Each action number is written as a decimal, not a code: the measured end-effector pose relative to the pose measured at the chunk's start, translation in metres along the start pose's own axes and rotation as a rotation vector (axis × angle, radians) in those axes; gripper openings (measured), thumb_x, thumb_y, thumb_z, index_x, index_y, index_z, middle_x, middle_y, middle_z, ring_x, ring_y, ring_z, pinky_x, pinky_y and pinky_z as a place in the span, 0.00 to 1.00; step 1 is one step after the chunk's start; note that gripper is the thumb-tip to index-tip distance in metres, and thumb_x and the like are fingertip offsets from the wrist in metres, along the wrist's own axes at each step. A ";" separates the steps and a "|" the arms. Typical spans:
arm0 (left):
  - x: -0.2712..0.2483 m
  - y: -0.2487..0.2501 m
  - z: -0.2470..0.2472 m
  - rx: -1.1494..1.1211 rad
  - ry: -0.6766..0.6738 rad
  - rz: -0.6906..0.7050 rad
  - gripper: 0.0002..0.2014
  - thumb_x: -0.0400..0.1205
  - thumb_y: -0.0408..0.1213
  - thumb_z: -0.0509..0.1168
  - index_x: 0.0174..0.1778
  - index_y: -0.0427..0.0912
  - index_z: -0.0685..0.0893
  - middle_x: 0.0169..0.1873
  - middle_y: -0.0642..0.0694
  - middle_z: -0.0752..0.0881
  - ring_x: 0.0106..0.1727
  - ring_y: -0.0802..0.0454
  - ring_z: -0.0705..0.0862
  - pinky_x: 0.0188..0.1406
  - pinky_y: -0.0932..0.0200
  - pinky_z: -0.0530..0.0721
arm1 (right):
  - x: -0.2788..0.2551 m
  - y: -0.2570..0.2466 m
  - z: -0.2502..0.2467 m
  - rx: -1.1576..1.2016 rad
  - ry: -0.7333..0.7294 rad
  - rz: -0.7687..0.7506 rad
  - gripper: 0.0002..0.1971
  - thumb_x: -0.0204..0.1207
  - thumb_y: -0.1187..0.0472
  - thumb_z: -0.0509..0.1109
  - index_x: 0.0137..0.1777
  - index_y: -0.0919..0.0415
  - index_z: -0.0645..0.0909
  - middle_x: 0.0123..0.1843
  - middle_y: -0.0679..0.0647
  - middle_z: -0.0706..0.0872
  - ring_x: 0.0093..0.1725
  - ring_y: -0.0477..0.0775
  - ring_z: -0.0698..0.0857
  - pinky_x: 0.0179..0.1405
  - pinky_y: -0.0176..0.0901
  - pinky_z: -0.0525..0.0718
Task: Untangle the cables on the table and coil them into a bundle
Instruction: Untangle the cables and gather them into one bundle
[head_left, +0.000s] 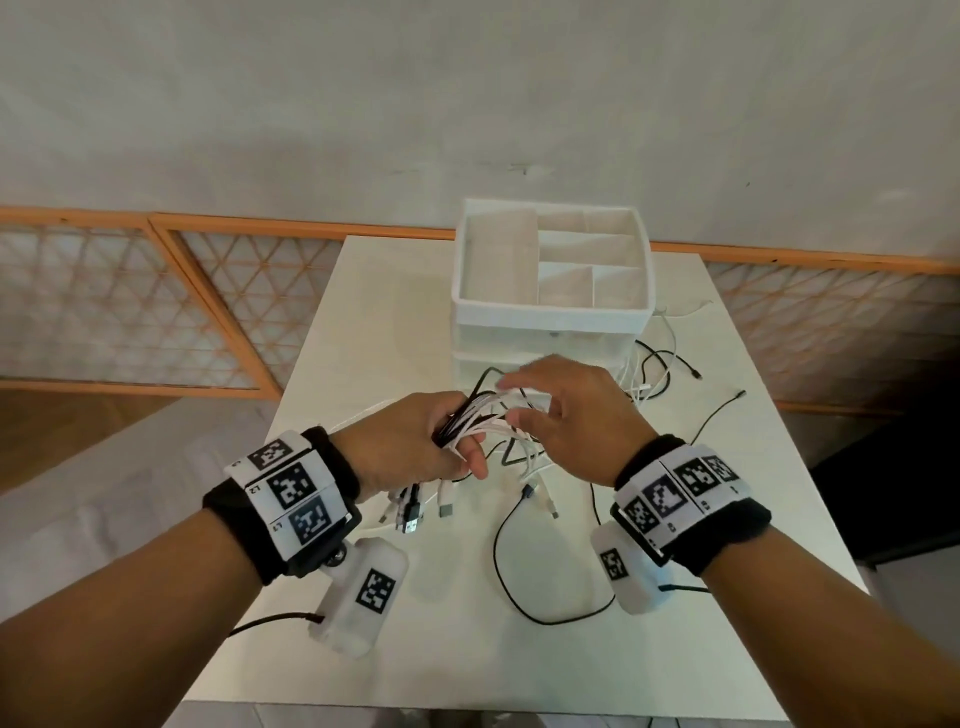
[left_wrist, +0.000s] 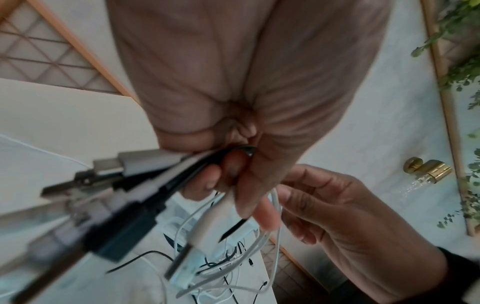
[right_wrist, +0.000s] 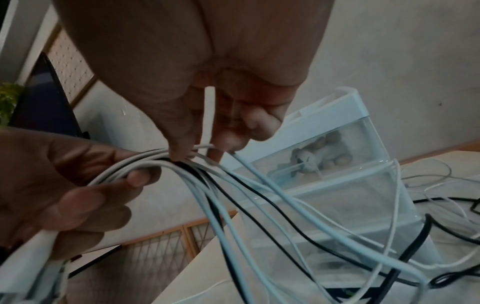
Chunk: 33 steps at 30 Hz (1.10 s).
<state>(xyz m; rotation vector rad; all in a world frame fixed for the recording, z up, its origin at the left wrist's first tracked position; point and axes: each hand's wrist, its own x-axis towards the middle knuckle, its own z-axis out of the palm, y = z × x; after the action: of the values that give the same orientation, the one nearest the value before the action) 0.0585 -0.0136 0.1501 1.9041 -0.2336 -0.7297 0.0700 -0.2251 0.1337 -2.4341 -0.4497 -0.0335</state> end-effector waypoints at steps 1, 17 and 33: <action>0.000 -0.001 0.000 0.007 0.006 0.004 0.18 0.75 0.17 0.67 0.54 0.43 0.82 0.41 0.46 0.92 0.38 0.54 0.82 0.34 0.66 0.77 | 0.000 -0.001 0.001 0.021 -0.001 0.011 0.08 0.77 0.55 0.76 0.55 0.46 0.89 0.54 0.40 0.88 0.35 0.27 0.77 0.46 0.37 0.74; 0.004 0.007 0.011 0.151 0.042 0.108 0.07 0.86 0.36 0.63 0.43 0.38 0.78 0.30 0.51 0.79 0.32 0.53 0.73 0.35 0.58 0.72 | -0.014 -0.022 0.010 0.023 -0.040 -0.036 0.23 0.66 0.55 0.80 0.59 0.46 0.76 0.45 0.38 0.74 0.41 0.38 0.75 0.42 0.44 0.77; 0.001 -0.040 0.007 0.703 0.103 -0.064 0.19 0.91 0.43 0.52 0.37 0.48 0.82 0.29 0.51 0.79 0.35 0.50 0.78 0.32 0.65 0.68 | -0.034 0.073 0.017 -0.321 0.045 0.437 0.21 0.79 0.55 0.70 0.72 0.46 0.75 0.51 0.53 0.90 0.52 0.61 0.88 0.51 0.52 0.86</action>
<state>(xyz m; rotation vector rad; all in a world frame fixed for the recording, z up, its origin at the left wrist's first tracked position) 0.0492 -0.0014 0.1126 2.6176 -0.4038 -0.6335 0.0604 -0.2787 0.0714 -2.7882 0.1260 0.0287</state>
